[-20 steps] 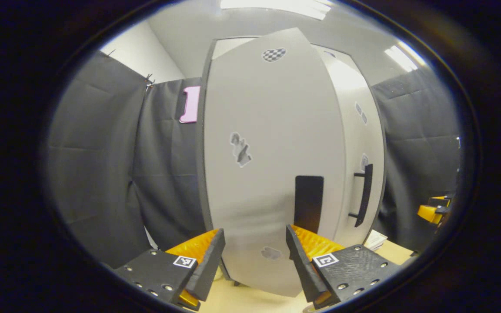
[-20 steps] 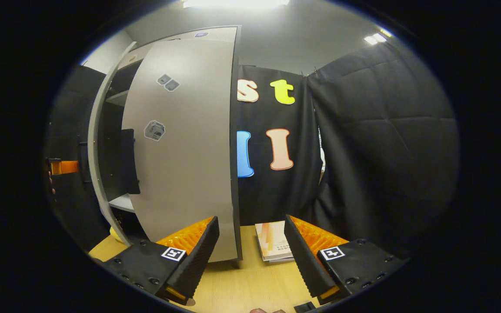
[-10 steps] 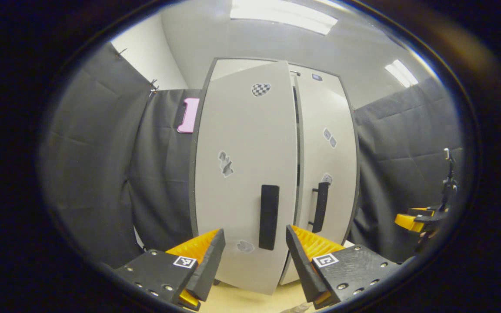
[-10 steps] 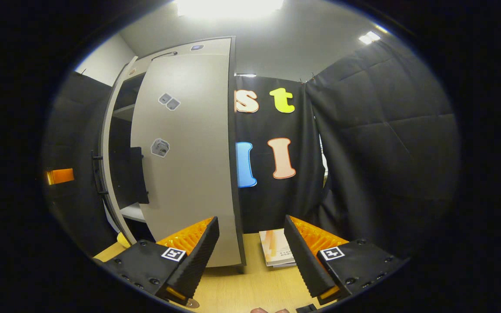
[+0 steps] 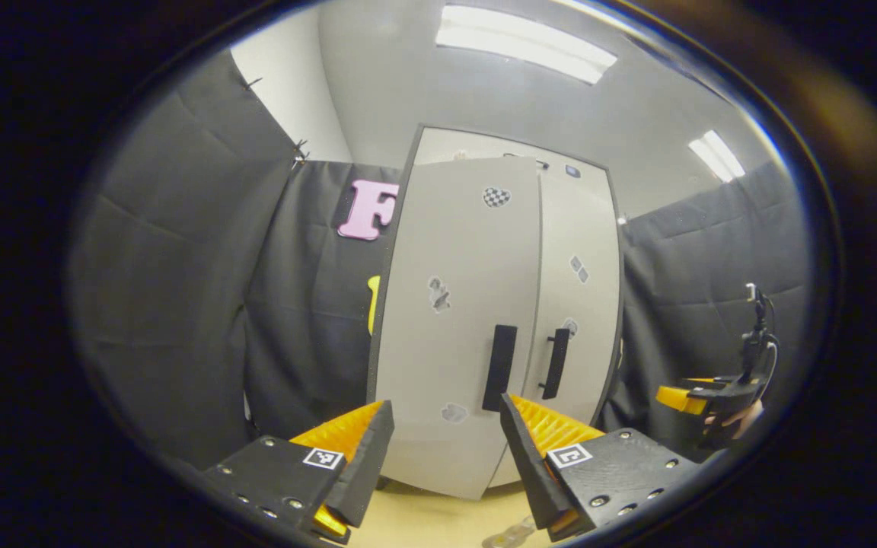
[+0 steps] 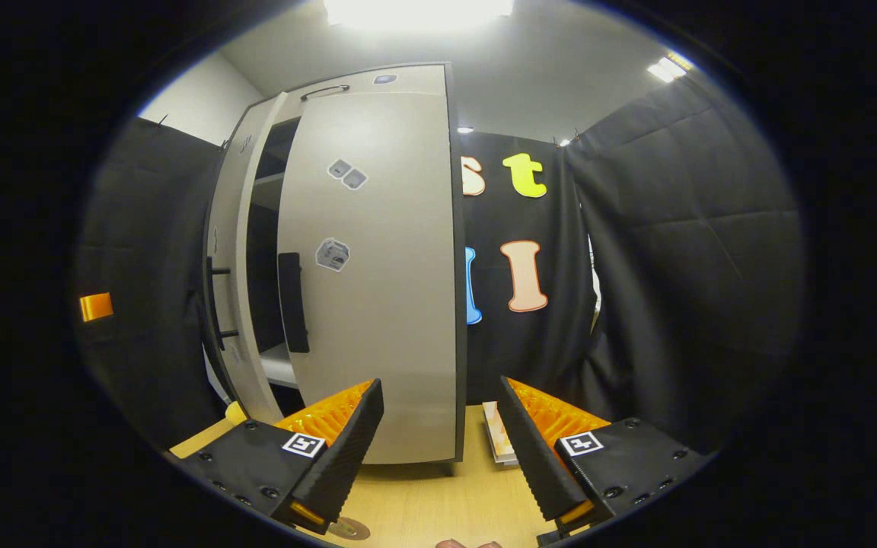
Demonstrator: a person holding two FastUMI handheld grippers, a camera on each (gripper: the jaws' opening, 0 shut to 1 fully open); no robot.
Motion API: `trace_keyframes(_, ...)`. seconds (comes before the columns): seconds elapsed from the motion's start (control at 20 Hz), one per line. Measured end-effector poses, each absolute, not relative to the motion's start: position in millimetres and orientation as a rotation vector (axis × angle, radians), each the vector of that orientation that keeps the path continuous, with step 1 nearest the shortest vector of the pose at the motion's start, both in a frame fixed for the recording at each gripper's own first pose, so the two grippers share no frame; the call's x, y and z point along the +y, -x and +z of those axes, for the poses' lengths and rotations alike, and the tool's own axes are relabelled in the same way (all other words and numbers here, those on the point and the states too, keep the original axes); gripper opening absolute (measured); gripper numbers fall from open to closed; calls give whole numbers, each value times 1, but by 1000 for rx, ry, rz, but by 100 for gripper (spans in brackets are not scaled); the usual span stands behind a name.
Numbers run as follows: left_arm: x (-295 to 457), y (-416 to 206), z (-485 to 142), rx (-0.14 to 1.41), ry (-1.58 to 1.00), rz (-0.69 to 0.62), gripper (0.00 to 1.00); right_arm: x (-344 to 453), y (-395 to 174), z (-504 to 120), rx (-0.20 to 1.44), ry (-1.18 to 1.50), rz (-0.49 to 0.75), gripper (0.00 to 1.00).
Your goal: Grasp the bottle in the cabinet with the left hand and place it on the coaster, then close the right door with the right hand and the left door with the left hand.
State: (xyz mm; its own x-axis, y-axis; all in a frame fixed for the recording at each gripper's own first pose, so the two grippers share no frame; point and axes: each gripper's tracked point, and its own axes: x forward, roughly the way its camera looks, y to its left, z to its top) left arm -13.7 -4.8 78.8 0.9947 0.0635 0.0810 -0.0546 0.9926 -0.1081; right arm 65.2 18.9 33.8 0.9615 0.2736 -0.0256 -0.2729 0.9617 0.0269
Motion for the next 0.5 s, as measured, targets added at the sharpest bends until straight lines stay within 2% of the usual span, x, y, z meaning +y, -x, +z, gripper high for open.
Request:
trace_keyframes(0.05, -2, 17, 79, -83, 91, 67, 88, 23, -65, 32, 32, -34, 283, 92)
trace_keyframes(0.1, 2, 21, 76, -74, 78, 79, 75, 25, -66, 31, 36, -39, 285, 92)
trace_keyframes(0.2, 4, 32, 74, -68, 70, 97, 88, 26, -69, 33, 36, -40, 281, 92)
trace_keyframes(0.25, 3, 38, 73, -71, 72, 106, 81, 28, -73, 34, 33, -34, 280, 96)
trace_keyframes(0.35, 3, 48, 71, -72, 71, 121, 81, 32, -77, 40, 17, -16, 284, 96)
trace_keyframes(0.4, 3, 53, 69, -70, 63, 127, 81, 36, -79, 41, 11, -7, 290, 92)
trace_keyframes(0.45, 2, 57, 67, -62, 55, 130, 88, 40, -80, 41, 9, -4, 295, 96)
trace_keyframes(0.5, 1, 60, 64, -50, 47, 131, 81, 45, -80, 39, 13, -9, 304, 96)
